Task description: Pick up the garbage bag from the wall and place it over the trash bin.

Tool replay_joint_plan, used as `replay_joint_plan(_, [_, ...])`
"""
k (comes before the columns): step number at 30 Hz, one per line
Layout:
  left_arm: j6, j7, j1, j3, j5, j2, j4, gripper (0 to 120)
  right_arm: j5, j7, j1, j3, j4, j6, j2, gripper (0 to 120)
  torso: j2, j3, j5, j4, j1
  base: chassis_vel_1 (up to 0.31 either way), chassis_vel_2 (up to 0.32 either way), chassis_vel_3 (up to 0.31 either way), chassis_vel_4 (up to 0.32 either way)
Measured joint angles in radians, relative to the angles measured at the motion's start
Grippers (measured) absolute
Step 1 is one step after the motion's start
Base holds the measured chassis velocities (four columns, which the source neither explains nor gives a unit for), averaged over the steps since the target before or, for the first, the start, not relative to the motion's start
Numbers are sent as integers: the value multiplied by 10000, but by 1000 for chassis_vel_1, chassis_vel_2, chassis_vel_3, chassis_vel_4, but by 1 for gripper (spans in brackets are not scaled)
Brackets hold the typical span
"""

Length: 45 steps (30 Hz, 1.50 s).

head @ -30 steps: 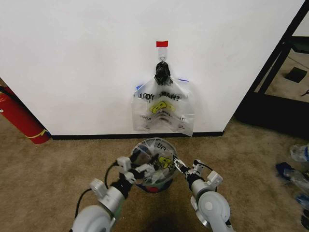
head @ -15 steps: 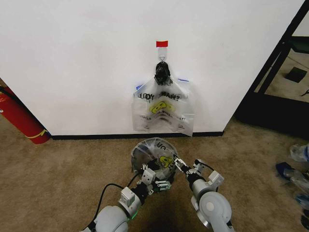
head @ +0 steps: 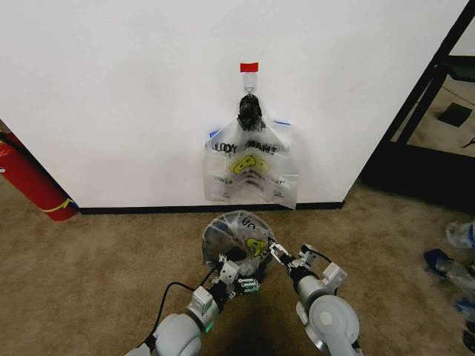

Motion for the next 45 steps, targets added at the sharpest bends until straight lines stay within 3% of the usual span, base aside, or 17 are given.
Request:
replay_joint_plan(11, [-69, 8, 208, -91, -28, 80, -198, 100, 274, 34, -255, 73, 683, -213, -90, 100, 0, 1, 0, 1, 0, 0, 0, 0, 0])
replay_joint_plan(17, [-371, 318, 726, -596, -762, 659, -1942, 100, -1041, -728, -443, -98, 996, 183, -101, 100, 0, 0, 0, 0, 0, 0, 0, 0, 0])
replay_joint_plan(19, [-409, 344, 834, -737, -914, 710, -2149, 100, -1293, -851, -468, -111, 1089, 333, -100, 100, 0, 0, 0, 0, 1, 0, 0, 0, 0])
replay_joint_plan(22, [-551, 336, 1197, -1351, -1301, 682, -2571, 100, -2447, -1249, -659, -110, 1410, 1229, -157, 100, 0, 0, 0, 2, 0, 0, 0, 0, 0])
replay_joint_plan(24, [-734, 61, 1384, -1975, -1570, 503, -2615, 100, -3467, -1474, -888, -6, 1576, 2371, -282, 100, 0, 0, 1, 1, 0, 0, 0, 0, 0])
replay_joint_plan(25, [-734, 61, 1384, -1975, -1570, 503, -2615, 100, -3467, -1474, -888, -6, 1576, 2371, -282, 100, 0, 0, 1, 1, 0, 0, 0, 0, 0])
replay_joint_plan(31, [-1307, -1201, 1645, -3506, -1766, -102, -2488, 100, -5849, -1572, -1915, 675, 2190, 4774, -697, 100, 0, 0, 0, 0, 0, 0, 0, 0, 0])
replay_joint_plan(41, [-2006, -1604, 2647, -4881, -1095, -449, -2622, 100, -7291, -1856, -3700, 1222, 2984, 6076, -661, 100, 0, -1, -1, -2, 0, 0, 0, 0, 0])
replay_joint_plan(42, [-2370, -1863, 3148, -5205, -458, -697, -2666, 100, -7885, -1900, -4225, 1348, 3160, 6593, -569, 100, 0, -1, -1, 2, 0, 0, 0, 0, 0])
replay_joint_plan(45, [-2617, -1969, 3721, -5390, -168, -939, -2874, 100, -8315, -1905, -4691, 1366, 3443, 6948, -518, 100, 0, -1, -1, 2, -1, 0, 0, 0, 0])
